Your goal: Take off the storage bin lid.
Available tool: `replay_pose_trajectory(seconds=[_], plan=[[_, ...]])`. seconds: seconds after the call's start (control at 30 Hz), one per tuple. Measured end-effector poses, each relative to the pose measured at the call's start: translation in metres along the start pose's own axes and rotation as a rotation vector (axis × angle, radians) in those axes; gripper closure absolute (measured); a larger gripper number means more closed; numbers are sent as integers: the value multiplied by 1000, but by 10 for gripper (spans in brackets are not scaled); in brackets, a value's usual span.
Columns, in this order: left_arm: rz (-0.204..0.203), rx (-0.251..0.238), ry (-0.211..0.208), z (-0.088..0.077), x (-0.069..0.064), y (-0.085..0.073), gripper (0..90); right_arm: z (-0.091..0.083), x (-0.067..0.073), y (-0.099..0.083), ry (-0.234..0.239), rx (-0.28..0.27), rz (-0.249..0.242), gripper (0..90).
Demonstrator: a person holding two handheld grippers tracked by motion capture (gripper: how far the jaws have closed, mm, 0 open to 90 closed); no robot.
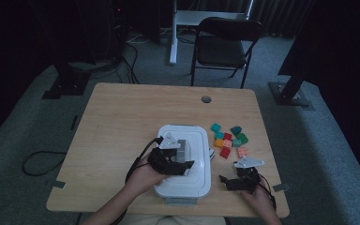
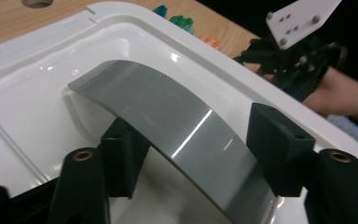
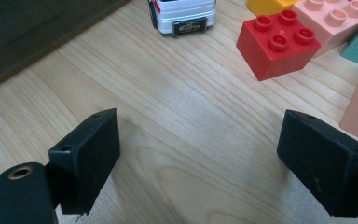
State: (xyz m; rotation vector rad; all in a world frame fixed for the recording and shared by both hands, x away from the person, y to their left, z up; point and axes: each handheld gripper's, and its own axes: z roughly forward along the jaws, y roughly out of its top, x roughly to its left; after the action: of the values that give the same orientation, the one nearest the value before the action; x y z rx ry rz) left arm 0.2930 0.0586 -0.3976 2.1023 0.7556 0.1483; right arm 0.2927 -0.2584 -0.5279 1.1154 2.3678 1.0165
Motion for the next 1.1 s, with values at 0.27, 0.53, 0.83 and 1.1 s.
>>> replay_pose_trajectory(seconds=[0.27,0.53,0.83,1.1], plan=[[-50,-10,-44,-1,4,0,456,0,0,0,0,1,0,125],[-4,-70,-48,-18,-3,2,521,0,0,0,-1,-1,1,125],[2,-118,-76,-41,-5,8,599,0,0,0,-1,-1,0,125],[-12,-165,-56,-60,4,10,623,0,0,0,-1,-1,0,125]])
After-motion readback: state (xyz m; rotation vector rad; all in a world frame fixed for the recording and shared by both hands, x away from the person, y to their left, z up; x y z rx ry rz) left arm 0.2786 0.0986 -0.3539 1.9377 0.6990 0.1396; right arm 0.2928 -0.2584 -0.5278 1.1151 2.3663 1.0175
